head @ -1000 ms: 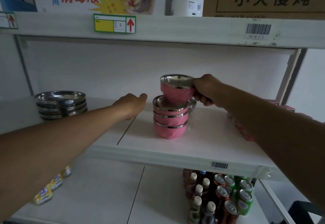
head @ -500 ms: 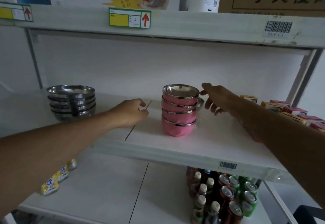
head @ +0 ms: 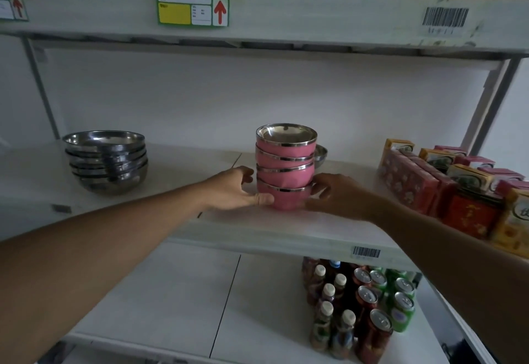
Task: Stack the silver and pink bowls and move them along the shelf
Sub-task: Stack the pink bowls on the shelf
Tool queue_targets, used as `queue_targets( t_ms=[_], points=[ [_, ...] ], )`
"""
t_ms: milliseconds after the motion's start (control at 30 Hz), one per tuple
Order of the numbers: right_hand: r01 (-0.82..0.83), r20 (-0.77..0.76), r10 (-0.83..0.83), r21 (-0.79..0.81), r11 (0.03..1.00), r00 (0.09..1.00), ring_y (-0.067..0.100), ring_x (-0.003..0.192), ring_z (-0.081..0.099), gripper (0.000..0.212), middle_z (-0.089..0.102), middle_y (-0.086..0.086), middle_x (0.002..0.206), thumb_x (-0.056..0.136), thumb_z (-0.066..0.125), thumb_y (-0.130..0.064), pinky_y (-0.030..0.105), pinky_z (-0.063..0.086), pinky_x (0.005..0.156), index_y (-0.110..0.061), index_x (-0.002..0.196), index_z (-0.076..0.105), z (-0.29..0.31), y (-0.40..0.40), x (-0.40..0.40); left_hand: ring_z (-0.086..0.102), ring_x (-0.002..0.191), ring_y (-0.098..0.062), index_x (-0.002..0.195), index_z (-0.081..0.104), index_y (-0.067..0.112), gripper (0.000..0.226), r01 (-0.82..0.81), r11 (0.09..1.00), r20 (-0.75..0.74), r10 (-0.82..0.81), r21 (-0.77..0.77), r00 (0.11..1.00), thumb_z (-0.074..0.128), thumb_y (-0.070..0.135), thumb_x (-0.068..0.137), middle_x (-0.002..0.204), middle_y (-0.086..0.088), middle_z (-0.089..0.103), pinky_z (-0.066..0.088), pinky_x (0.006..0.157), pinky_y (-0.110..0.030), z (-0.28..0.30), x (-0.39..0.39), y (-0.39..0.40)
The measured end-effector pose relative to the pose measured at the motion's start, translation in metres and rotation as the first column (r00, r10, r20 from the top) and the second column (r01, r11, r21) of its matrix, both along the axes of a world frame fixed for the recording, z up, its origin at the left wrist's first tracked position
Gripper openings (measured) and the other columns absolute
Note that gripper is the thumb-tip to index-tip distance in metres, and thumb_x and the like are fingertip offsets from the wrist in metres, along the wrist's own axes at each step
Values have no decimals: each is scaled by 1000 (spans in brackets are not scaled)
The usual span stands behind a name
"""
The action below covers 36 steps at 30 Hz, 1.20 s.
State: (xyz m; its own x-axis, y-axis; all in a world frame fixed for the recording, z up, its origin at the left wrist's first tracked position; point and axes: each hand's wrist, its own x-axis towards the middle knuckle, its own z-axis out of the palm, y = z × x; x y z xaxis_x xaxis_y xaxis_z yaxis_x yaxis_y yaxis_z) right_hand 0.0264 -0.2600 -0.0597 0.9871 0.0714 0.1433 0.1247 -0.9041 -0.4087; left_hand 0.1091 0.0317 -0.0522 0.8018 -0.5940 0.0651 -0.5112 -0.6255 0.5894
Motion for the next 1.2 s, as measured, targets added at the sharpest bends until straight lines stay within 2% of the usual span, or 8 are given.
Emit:
queue_targets(
  t_ms=[100, 267, 400, 500, 733, 933, 1100, 1200],
  points=[
    [-24, 40, 22, 72, 997, 999, -4, 95, 66, 84, 75, -18, 109, 61, 68, -92, 22, 50, 79, -36, 123, 69, -6, 7, 10, 60, 124, 10, 147, 61, 27, 81, 31, 992, -18, -34, -119, 999, 89, 63, 80, 137, 19, 68, 42, 119, -29, -8, -4, -8],
    [-158, 126, 126, 293, 943, 984, 0, 91, 73, 59, 79, -21, 102, 63, 87, -71, 12, 56, 76, -43, 113, 72, -6, 20, 20, 60, 139, -12, 154, 57, 18, 85, -26, 986, 4, 27, -166, 1000, 89, 54, 85, 149, 5, 67, 41, 121, -32, -9, 1, -4],
    [-249, 155, 207, 336, 909, 966, 21, 103, 76, 57, 79, -1, 112, 76, 92, -46, 44, 64, 92, -24, 124, 69, 4, 43, 41, 60, 140, -13, 153, 58, 18, 85, -77, 984, 33, 84, -159, 996, 91, 53, 83, 148, 5, 68, 42, 124, -39, 6, 8, 22],
    [-232, 99, 211, 311, 922, 972, 28, 102, 76, 65, 80, 6, 108, 70, 91, -57, 53, 61, 94, -17, 119, 73, 11, 65, 57, 60, 137, -10, 152, 58, 19, 84, -124, 983, 62, 134, -136, 989, 90, 55, 83, 146, 9, 67, 43, 121, -32, 14, 12, 46],
    [-214, 31, 213, 209, 954, 977, 21, 102, 72, 65, 77, 1, 111, 78, 85, -60, 45, 58, 98, -19, 126, 70, 8, 119, 82, 60, 134, -10, 146, 62, 28, 67, -201, 973, 41, 207, -115, 978, 87, 50, 88, 138, 15, 68, 43, 120, -34, 5, 14, 95],
    [-205, -9, 210, 161, 965, 978, 20, 100, 71, 69, 77, 0, 109, 74, 84, -67, 39, 59, 94, -20, 122, 71, 7, 133, 95, 59, 140, -15, 155, 57, 21, 78, -215, 970, 25, 219, -114, 975, 86, 51, 89, 152, 4, 66, 43, 123, -40, 1, 20, 105],
    [-173, -13, 182, 254, 952, 983, 21, 97, 71, 69, 76, 0, 105, 72, 85, -66, 38, 61, 85, -23, 124, 70, 0, 129, 97, 57, 141, -14, 154, 58, 23, 76, -235, 967, 34, 239, -102, 970, 84, 53, 90, 154, 4, 64, 41, 121, -34, -1, 22, 103],
    [-175, -16, 181, 185, 967, 983, 14, 98, 70, 77, 75, -5, 110, 74, 77, -77, 28, 57, 74, -27, 132, 68, -2, 126, 92, 56, 143, -14, 154, 59, 25, 75, -234, 971, 22, 235, -39, 972, 81, 58, 90, 156, 4, 63, 40, 125, -38, 2, 19, 104]
  ],
)
